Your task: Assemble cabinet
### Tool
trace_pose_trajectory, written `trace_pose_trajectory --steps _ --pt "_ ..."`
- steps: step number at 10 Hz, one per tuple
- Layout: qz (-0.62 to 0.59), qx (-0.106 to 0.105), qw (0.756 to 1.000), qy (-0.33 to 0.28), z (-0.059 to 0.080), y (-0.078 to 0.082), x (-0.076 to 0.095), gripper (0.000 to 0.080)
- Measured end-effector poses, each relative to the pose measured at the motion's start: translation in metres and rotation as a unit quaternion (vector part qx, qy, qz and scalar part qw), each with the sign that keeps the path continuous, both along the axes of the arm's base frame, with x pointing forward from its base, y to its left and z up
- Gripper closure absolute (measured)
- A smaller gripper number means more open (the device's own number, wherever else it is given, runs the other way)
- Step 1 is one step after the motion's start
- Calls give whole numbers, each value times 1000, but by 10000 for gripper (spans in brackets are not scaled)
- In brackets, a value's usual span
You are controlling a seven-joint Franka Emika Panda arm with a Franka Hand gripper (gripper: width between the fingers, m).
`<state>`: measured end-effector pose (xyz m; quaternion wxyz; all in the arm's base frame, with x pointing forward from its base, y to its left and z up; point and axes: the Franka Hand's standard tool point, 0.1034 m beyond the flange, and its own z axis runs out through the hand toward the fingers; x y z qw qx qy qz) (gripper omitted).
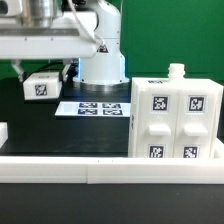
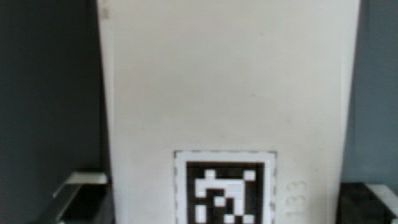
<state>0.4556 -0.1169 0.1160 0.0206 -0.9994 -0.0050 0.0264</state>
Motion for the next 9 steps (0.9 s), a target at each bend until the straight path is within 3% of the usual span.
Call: trace_pose_trajectory --steps 2,4,5,9 --pt "-36 1 999 4 36 41 31 239" --pt "-71 -3 997 10 58 76 68 239" --pt "-70 -5 997 6 61 83 83 239" --pt "-65 -5 998 8 57 82 82 239"
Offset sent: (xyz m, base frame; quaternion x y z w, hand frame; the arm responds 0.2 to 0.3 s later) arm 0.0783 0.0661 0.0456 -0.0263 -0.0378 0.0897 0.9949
